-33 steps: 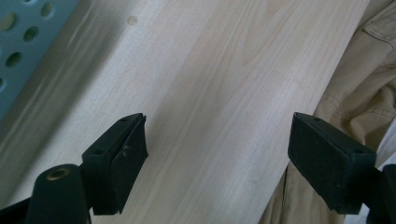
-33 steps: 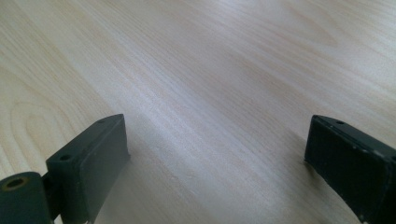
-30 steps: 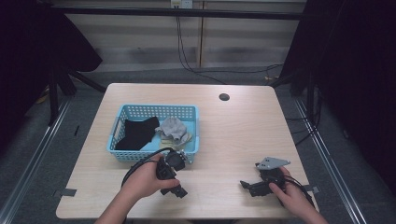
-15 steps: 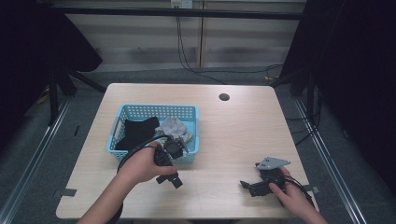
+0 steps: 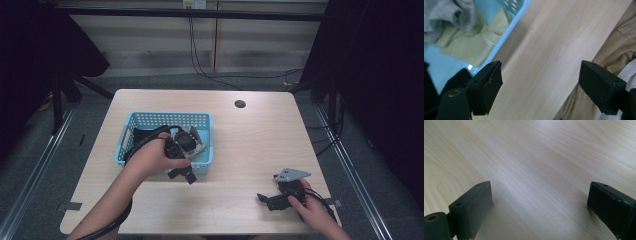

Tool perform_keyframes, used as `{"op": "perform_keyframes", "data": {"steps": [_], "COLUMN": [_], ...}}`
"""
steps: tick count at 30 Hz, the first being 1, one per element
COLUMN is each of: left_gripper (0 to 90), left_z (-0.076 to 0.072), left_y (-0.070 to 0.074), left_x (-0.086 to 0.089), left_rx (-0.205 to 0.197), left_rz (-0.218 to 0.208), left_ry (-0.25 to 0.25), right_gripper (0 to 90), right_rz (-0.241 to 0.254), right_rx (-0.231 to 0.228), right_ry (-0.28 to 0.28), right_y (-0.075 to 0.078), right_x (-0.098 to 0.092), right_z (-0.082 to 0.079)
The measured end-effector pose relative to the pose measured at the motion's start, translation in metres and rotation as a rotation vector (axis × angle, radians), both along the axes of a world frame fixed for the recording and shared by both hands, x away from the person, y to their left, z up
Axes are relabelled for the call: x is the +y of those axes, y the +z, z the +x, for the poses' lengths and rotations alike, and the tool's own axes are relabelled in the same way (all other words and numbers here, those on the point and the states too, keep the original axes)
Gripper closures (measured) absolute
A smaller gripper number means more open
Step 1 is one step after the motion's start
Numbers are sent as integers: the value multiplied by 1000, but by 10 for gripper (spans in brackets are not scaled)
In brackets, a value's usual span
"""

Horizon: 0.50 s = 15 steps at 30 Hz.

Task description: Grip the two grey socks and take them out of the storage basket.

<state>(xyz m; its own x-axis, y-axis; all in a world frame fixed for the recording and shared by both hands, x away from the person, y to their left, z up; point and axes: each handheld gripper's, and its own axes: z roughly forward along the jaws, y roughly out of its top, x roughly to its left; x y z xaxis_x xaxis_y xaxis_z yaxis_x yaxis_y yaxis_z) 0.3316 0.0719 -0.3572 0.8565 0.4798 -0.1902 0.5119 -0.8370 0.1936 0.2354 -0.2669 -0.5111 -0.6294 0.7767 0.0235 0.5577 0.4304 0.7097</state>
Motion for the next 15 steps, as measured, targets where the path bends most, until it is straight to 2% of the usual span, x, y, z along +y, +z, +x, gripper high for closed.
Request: {"op": "perform_keyframes", "data": {"steps": [3,4,8,9,10,11,12,14,15], "left_gripper": [188,184,182,182,181,181,181,183,194], "left_z": [10,17,28,33,43,48,48,60,60], "left_y": [4,6,5,4,0,-2,-2,-9,-9], "left_x": [0,-1,0,1,2,3,3,6,6], "left_rx": [0,-14,-39,-56,-71,-80,-80,-99,-99], "left_rz": [-14,-7,-3,6,25,30,30,21,21], "left_ry": [17,31,61,73,145,175,175,234,234], "right_gripper": [54,54,54,54,54,54,54,54,54], "right_rz": [0,0,0,0,0,0,0,0,0], "right_rx": [0,0,0,0,0,0,1,0,0], "right_ry": [0,0,0,0,0,0,0,0,0], "right_y": [0,0,0,0,0,0,0,0,0], "right_x": [0,0,0,0,0,0,0,0,0], "right_z": [0,0,0,0,0,0,0,0,0]}}
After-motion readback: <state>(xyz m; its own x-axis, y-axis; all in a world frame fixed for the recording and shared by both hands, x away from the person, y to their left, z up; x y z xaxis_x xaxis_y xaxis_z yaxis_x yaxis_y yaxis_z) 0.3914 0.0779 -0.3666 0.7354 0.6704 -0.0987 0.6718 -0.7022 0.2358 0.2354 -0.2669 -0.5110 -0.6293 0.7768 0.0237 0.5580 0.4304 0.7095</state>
